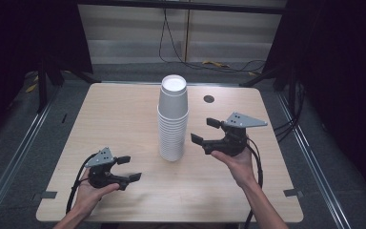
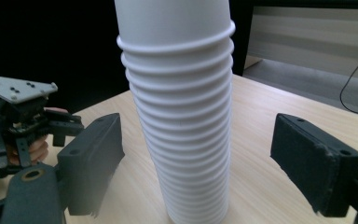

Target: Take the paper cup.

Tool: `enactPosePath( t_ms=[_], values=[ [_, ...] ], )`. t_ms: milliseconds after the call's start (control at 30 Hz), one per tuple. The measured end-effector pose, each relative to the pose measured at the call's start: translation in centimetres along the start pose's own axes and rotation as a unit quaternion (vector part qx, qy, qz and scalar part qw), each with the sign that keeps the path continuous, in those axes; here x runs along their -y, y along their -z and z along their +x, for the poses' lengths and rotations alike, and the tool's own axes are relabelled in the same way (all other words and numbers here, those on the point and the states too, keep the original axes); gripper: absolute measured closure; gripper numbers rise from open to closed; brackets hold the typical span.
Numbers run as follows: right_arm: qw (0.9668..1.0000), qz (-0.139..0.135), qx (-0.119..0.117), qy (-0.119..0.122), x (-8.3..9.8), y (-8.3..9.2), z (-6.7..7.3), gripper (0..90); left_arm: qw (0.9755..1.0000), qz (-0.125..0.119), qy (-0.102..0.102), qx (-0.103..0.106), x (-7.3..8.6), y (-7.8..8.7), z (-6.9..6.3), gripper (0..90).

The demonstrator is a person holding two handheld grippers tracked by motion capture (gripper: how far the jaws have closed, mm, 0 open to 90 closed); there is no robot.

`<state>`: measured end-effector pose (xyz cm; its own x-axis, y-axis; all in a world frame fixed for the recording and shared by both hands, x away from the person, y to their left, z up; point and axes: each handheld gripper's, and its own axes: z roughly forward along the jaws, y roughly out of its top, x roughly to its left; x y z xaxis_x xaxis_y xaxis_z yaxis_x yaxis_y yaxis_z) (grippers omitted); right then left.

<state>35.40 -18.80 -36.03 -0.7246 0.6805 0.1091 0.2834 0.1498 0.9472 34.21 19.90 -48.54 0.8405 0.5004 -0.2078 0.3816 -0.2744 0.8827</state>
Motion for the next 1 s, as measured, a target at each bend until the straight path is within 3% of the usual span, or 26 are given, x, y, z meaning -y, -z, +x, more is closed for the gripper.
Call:
enactPosePath(
  t_ms=[367,1000],
  values=[
    [0.9995,-0.014,-0.021,0.019,-3.9,-0.3,0.3,17.7,1.0000,0.006,-0.003,0.000,0.0,-0.1,0.0,17.4],
    [0.9972,0.002,-0.059,0.046,-8.9,-2.6,0.5,16.9,1.0000,0.008,-0.003,-0.002,0.0,-0.1,0.0,17.5]
  ],
)
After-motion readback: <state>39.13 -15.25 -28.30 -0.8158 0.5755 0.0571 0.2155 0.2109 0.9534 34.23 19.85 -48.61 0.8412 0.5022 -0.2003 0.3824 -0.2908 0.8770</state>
